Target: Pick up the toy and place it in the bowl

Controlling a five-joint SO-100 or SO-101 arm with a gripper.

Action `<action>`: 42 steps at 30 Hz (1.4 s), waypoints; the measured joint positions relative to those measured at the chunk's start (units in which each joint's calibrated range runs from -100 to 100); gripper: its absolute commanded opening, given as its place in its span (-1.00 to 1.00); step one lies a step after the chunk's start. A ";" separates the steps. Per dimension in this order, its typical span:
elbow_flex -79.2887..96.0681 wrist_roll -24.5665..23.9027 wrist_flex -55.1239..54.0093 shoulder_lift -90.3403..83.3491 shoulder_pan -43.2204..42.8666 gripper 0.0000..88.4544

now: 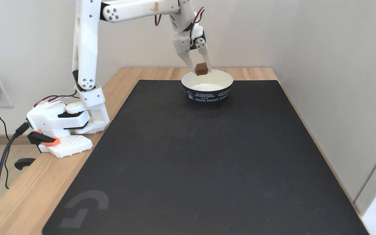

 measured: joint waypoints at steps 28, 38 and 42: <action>19.18 11.74 -10.22 -34.97 18.89 -0.94; 92.77 18.12 -38.41 -87.84 41.36 -0.94; 108.55 18.43 -38.41 -102.25 43.11 -0.94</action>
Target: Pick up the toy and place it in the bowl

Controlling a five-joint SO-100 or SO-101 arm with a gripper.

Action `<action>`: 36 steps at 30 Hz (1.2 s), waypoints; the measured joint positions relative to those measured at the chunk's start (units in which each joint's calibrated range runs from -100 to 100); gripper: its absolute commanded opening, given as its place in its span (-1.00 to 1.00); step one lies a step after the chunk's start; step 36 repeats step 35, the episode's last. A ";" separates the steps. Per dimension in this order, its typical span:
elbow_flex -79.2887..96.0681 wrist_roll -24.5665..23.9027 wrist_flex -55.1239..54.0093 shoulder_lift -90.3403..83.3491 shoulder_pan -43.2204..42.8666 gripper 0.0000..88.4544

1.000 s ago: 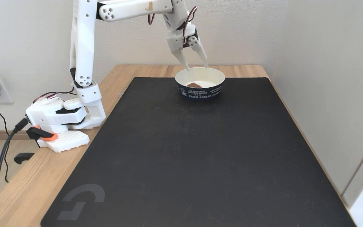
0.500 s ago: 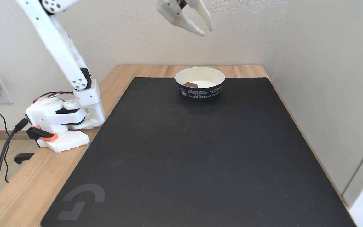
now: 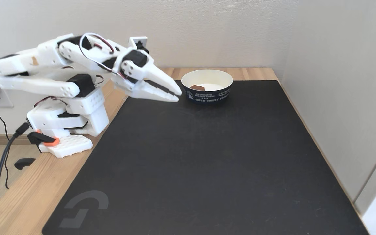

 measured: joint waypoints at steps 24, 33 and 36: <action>13.98 6.02 16.21 -15.65 -2.08 -0.94; 13.98 6.02 16.21 -15.65 -2.00 -0.94; 13.98 6.02 16.21 -15.65 -2.00 -0.94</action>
